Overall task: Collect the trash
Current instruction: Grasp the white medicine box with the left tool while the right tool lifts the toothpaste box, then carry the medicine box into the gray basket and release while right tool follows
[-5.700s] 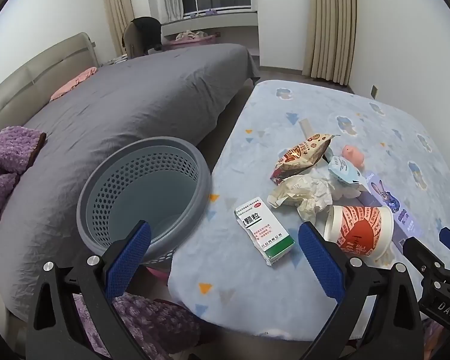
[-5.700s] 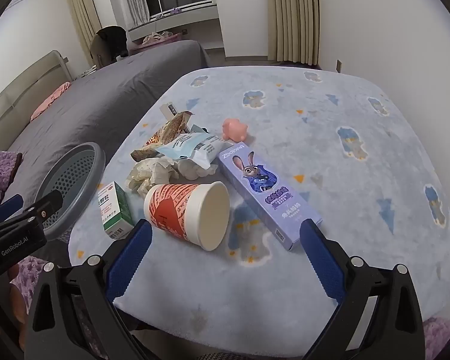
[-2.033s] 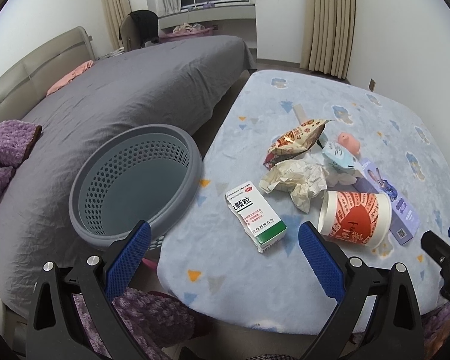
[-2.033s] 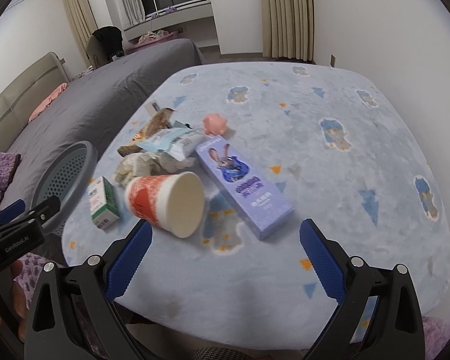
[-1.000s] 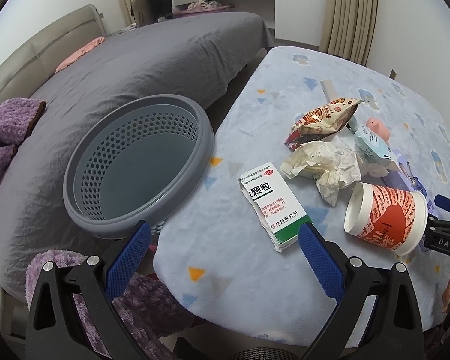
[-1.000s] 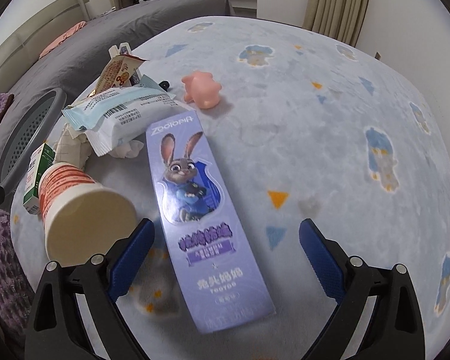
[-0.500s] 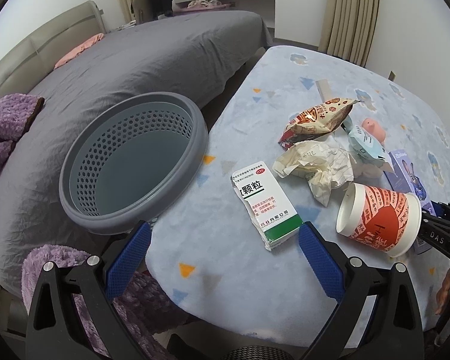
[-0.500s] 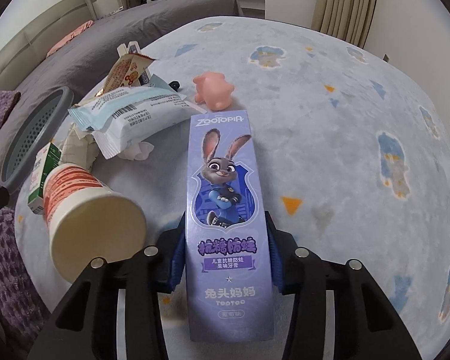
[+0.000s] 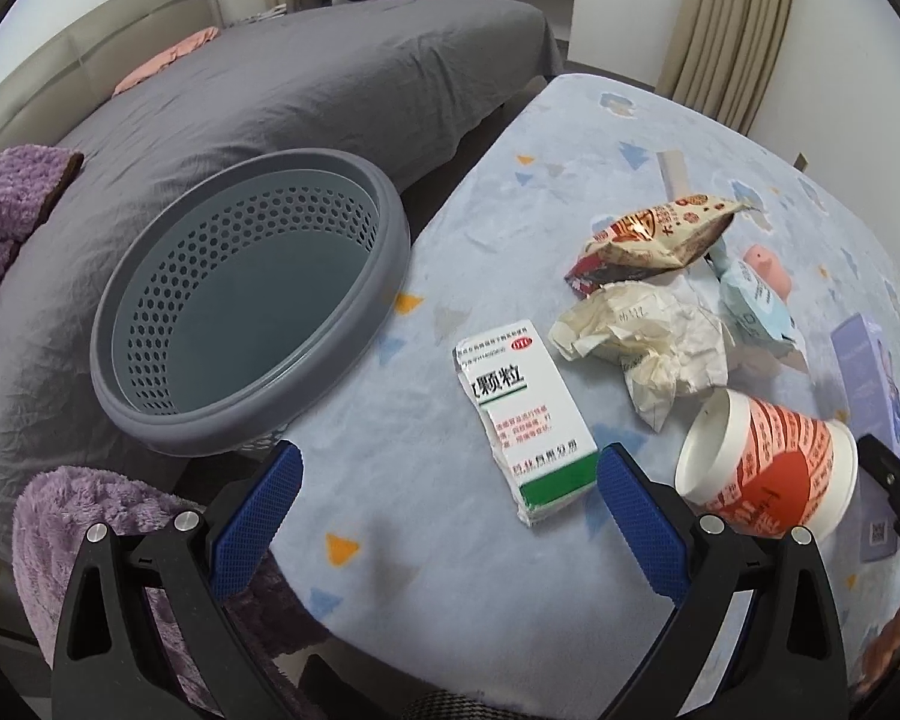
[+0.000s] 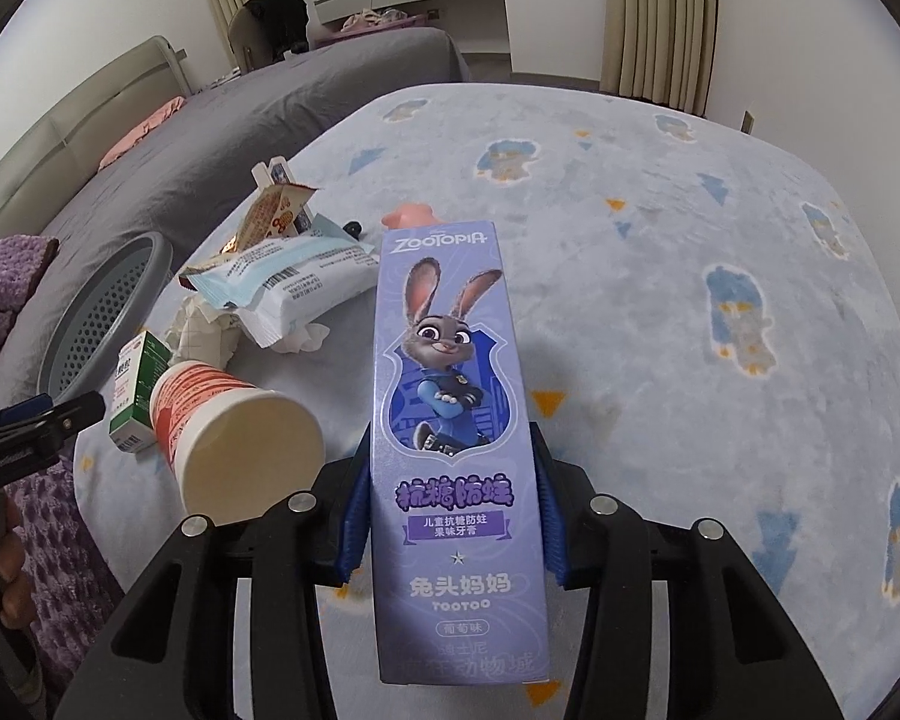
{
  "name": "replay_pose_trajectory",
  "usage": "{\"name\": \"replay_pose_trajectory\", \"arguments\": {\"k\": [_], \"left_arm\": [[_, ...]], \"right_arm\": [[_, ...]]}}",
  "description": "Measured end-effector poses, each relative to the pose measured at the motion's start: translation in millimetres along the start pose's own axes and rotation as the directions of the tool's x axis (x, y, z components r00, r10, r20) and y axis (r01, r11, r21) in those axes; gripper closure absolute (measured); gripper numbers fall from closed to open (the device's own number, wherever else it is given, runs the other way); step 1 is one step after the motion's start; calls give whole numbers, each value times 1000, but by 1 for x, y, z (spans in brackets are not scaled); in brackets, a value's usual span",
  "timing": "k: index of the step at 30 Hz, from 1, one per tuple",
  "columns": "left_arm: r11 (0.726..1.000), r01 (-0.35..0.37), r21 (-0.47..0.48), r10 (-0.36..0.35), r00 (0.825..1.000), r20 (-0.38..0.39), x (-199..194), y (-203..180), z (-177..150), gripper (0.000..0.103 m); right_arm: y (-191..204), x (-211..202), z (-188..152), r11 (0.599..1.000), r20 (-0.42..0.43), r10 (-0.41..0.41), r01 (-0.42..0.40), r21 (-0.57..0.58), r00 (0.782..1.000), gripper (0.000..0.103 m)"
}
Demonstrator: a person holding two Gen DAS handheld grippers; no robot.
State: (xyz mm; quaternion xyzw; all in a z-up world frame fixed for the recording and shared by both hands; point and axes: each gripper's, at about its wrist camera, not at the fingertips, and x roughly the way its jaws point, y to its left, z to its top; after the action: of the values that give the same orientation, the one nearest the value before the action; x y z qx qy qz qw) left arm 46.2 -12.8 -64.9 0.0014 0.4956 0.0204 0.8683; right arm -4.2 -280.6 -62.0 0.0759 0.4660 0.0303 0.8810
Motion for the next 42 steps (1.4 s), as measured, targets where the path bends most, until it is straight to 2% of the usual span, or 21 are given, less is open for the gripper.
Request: {"name": "replay_pose_trajectory", "arguments": {"k": [5, 11, 14, 16, 17, 19, 27, 33, 37, 42], "left_arm": [[1000, -15, -10, 15, 1000, 16, 9, -9, 8, 6], [1000, -18, 4, 18, 999, -29, 30, -20, 9, 7], [1000, -7, 3, 7, 999, -31, 34, -21, 7, 12], [1000, -8, 10, 8, 999, -35, 36, -22, 6, 31], [1000, -3, 13, 4, 999, -41, 37, -22, 6, 37], [1000, 15, 15, -14, 999, -48, 37, -22, 5, 66], [999, 39, 34, -39, 999, -9, 22, -17, -1, 66], [998, 27, 58, -31, 997, 65, -6, -4, -1, 66], [998, 16, 63, -24, 991, 132, -28, 12, 4, 66], [998, 9, 54, -19, 984, 179, -40, 36, 12, 66]], "right_arm": [[-8, 0, -2, 1000, -6, 20, -20, 23, 1000, 59], [-13, 1, -5, 999, -8, 29, -29, 35, 1000, 59], [-13, 1, -6, 999, -8, 24, -24, 35, 1000, 59], [-15, 2, -8, 999, -10, 24, -23, 37, 1000, 59], [-15, 2, -9, 999, -11, 25, -24, 39, 1000, 59], [-15, 3, -9, 999, -12, 23, -22, 37, 1000, 59], [-10, -2, -11, 1000, 0, 5, -5, 22, 1000, 59], [0, -23, -13, 999, 45, -6, 4, 44, 999, 59], [16, -44, -5, 999, 97, -5, 0, 52, 995, 59], [49, -62, 12, 999, 147, 28, -32, 20, 989, 59]]}}
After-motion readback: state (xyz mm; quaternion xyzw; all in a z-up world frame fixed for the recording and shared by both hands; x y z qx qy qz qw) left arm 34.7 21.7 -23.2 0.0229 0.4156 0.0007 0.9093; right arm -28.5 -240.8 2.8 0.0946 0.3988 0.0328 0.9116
